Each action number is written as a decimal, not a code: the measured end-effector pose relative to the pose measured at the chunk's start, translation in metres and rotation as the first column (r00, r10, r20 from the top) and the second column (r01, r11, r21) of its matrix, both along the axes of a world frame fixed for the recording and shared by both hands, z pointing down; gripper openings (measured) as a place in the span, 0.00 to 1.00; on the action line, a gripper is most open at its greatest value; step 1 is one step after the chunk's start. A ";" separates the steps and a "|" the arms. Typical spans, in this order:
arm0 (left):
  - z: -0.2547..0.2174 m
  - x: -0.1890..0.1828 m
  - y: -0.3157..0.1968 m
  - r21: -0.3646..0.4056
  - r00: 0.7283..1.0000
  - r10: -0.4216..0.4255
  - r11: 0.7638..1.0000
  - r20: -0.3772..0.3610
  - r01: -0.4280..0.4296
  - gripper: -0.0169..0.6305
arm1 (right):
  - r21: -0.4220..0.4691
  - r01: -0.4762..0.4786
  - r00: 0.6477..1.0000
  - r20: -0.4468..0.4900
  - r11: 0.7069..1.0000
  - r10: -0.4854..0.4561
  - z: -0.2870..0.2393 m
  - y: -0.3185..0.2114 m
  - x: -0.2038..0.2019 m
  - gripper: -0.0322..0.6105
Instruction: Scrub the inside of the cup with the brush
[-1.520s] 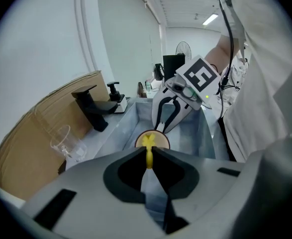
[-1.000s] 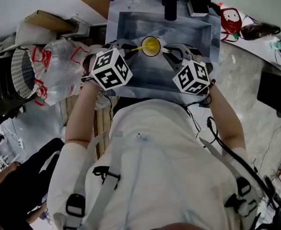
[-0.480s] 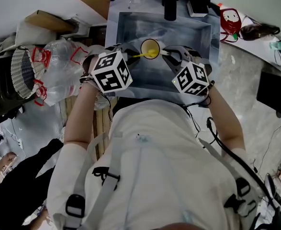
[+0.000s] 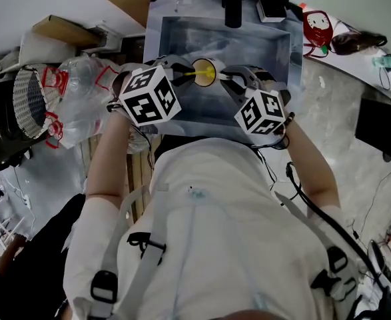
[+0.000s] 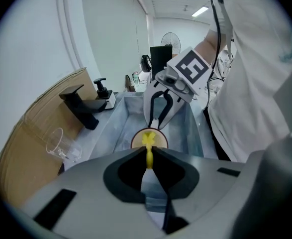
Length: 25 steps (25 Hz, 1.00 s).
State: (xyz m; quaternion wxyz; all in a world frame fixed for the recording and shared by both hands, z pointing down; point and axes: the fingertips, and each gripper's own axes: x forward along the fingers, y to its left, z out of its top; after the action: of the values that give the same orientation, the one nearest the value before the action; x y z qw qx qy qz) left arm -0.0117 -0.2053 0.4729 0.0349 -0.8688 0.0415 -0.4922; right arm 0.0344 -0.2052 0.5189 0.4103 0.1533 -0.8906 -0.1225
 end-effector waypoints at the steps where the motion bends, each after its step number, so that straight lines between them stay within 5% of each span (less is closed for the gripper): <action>1: -0.001 0.000 -0.003 0.006 1.000 -0.004 1.000 0.001 0.004 0.09 | 0.005 0.008 1.000 -0.003 1.000 -0.008 0.000 0.002 -0.001 0.15; 12: 0.004 -0.014 -0.018 0.004 0.998 -0.055 0.998 0.037 0.055 0.09 | 0.016 0.004 0.999 0.034 1.000 -0.004 -0.012 0.004 -0.004 0.15; 21: 0.022 -0.031 -0.003 -0.038 0.989 -0.041 0.998 0.141 0.047 0.09 | -0.017 -0.030 0.998 0.059 0.999 0.031 -0.010 0.004 -0.003 0.15; 25: 0.022 -0.028 0.008 -0.068 0.993 -0.033 0.997 0.109 0.041 0.09 | -0.042 -0.041 0.996 0.074 0.998 0.044 -0.010 0.005 -0.002 0.15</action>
State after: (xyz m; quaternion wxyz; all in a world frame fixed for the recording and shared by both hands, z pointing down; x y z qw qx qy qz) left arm -0.0394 -0.1977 0.4950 -0.0027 -0.8407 0.0384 -0.5401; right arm 0.0326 -0.2006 0.5085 0.3820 0.1687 -0.9042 -0.0900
